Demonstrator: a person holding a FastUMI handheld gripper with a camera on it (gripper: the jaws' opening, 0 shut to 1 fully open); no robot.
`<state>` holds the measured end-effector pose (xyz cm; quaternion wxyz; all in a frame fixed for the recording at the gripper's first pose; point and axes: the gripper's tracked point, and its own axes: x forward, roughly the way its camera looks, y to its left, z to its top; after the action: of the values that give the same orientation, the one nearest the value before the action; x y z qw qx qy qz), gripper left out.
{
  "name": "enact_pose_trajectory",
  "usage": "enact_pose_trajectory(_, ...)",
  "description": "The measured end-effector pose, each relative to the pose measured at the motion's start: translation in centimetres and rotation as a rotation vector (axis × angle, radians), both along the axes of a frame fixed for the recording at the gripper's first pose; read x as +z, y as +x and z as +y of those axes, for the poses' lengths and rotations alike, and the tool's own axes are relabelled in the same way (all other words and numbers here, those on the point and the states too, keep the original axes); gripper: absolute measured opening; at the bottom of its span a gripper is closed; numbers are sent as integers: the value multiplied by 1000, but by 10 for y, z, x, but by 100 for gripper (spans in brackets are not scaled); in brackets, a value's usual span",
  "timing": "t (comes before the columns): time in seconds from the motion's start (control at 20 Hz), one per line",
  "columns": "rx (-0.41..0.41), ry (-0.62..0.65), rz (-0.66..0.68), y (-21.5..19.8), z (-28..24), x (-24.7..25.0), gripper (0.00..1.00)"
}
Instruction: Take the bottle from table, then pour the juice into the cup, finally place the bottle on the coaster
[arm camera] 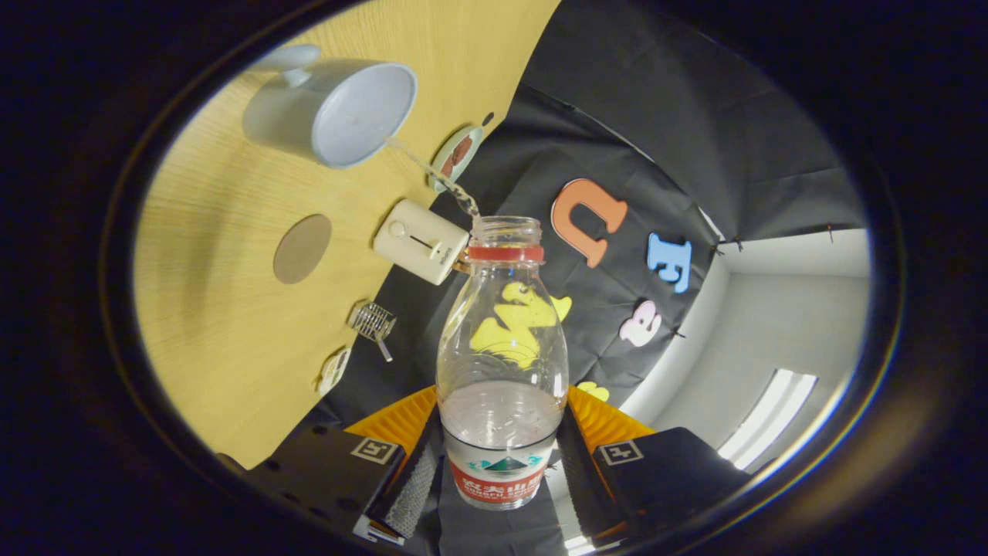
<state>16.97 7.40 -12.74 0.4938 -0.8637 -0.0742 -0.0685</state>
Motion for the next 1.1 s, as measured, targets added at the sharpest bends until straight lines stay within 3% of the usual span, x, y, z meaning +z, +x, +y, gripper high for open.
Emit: enact_pose_trajectory(1.1,39,-179,-75,-9,35,30,79)
